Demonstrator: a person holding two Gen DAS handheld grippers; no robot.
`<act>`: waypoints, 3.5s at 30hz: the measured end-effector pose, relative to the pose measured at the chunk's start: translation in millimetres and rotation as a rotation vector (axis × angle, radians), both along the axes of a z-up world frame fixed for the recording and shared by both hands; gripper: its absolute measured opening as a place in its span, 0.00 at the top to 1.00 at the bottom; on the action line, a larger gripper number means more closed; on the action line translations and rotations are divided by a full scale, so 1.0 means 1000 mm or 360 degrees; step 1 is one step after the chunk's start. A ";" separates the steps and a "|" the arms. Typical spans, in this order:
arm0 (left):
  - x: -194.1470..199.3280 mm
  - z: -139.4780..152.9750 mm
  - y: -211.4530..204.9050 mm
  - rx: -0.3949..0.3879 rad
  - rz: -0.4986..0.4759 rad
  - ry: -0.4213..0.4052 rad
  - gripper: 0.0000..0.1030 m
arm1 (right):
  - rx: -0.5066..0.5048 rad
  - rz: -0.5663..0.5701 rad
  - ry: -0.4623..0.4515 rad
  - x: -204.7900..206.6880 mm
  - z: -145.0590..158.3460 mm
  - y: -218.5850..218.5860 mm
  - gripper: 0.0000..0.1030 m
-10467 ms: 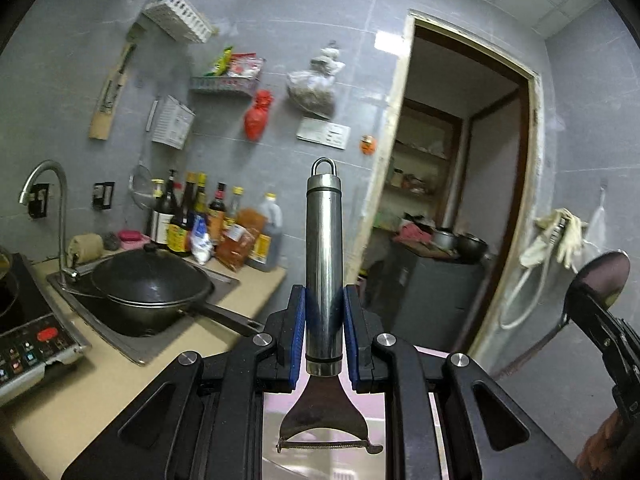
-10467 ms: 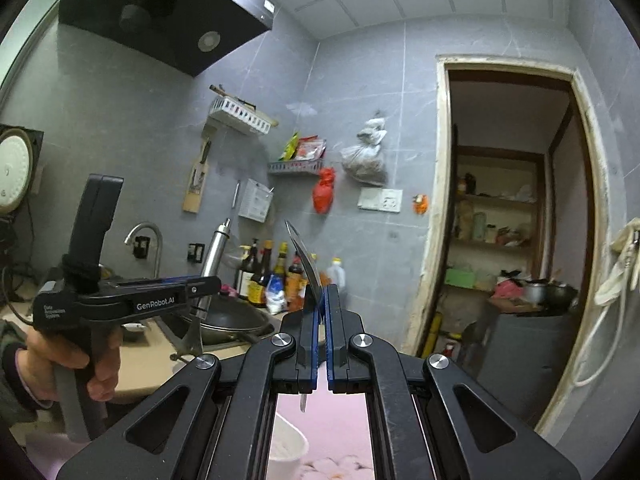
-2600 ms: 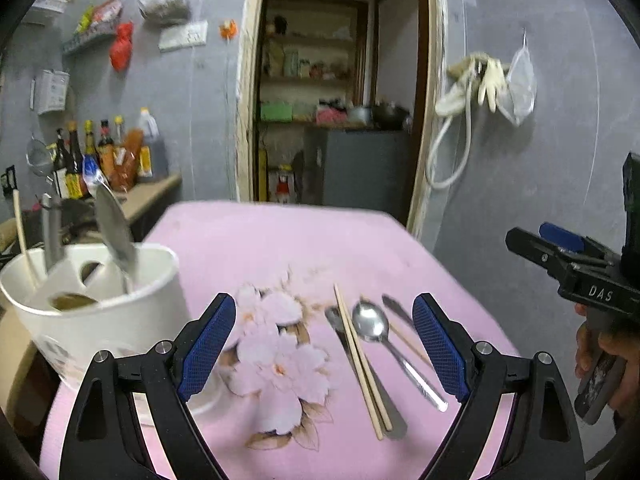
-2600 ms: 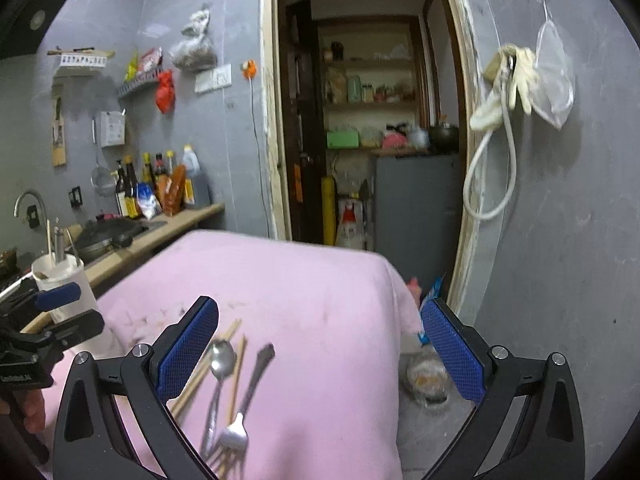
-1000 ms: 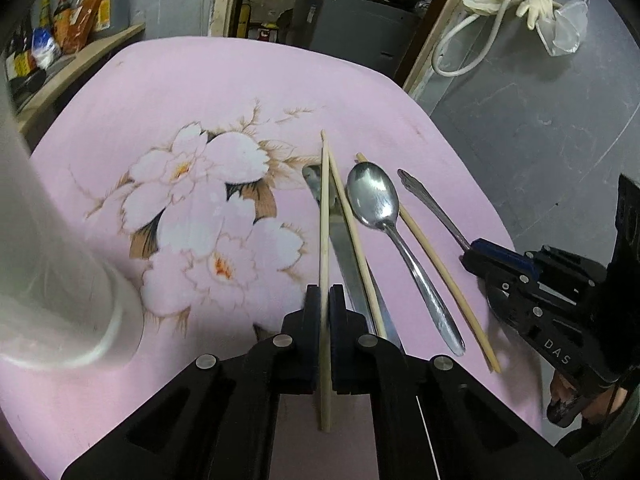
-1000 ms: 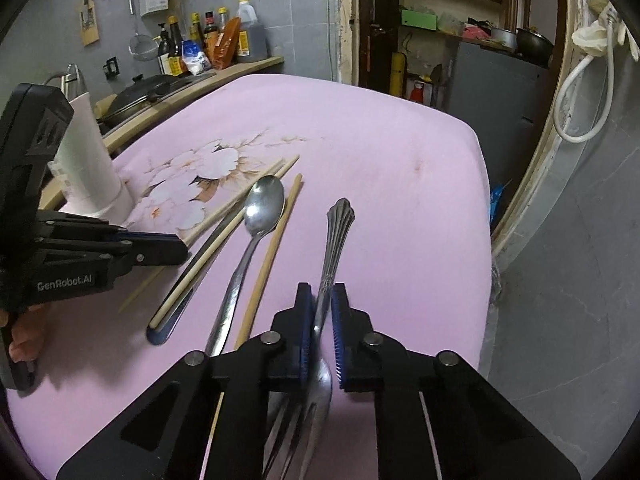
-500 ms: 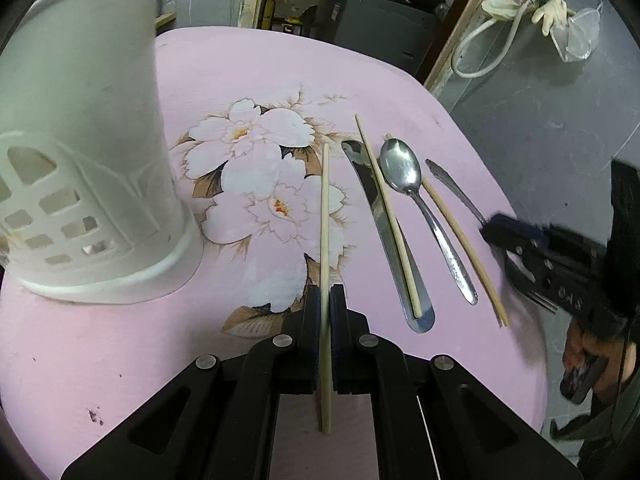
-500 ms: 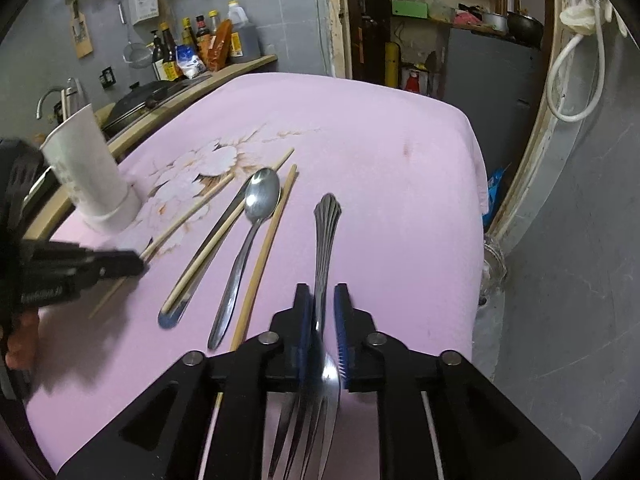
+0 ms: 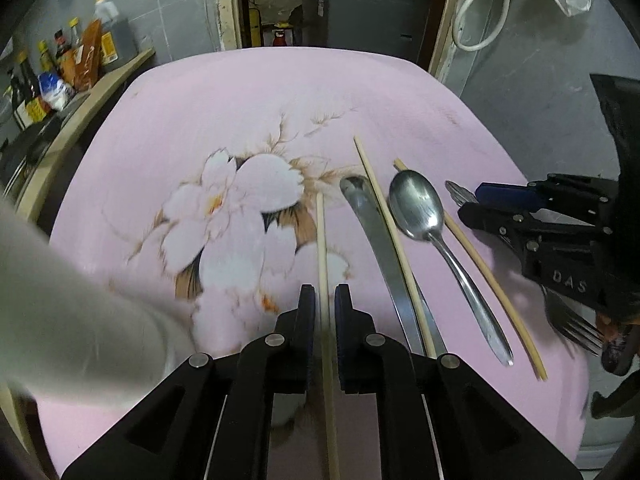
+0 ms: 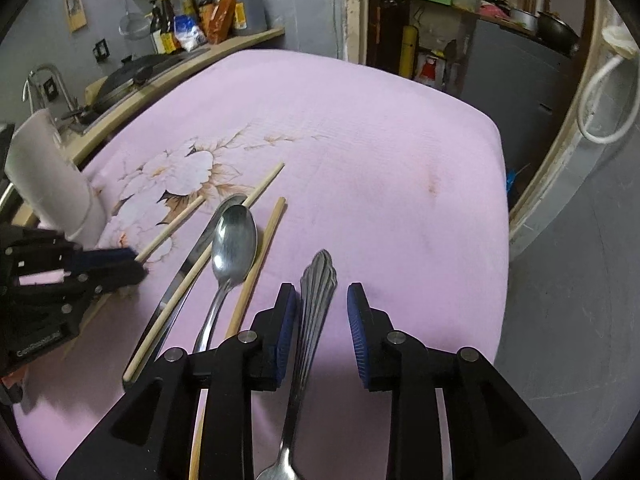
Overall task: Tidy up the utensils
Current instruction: 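Lift and carry the chopstick with left tool while right tool carries the fork toward the caddy, then lower chopstick and fork into the white caddy and open both tools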
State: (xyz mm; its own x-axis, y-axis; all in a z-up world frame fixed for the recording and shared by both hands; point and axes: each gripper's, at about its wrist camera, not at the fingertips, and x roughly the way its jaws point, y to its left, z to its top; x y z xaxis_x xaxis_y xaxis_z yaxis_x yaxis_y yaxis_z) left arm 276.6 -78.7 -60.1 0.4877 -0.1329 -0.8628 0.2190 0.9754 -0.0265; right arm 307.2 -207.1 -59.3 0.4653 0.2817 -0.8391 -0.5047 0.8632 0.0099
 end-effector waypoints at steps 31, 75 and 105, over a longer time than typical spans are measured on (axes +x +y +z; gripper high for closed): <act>-0.088 0.068 0.020 -0.0415 -0.0014 -0.0733 0.98 | 0.0135 -0.0018 -0.1035 -0.145 0.052 -0.006 0.84; -0.119 0.131 0.085 -0.0677 0.0126 -0.1061 0.98 | 0.0269 0.0002 -0.1601 -0.193 0.109 0.026 0.84; -0.060 0.162 0.303 -0.0808 0.0752 -0.1461 0.98 | 0.0797 0.0257 -0.1628 -0.127 0.169 0.167 0.84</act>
State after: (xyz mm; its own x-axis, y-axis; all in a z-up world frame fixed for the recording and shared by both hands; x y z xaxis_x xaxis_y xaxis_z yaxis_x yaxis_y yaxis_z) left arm 216.6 224.5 102.3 0.9984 -0.0001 -0.0559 -0.0257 0.8877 -0.4597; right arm 179.9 -39.9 109.6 0.7924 0.5952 0.1337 -0.5786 0.8027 -0.1443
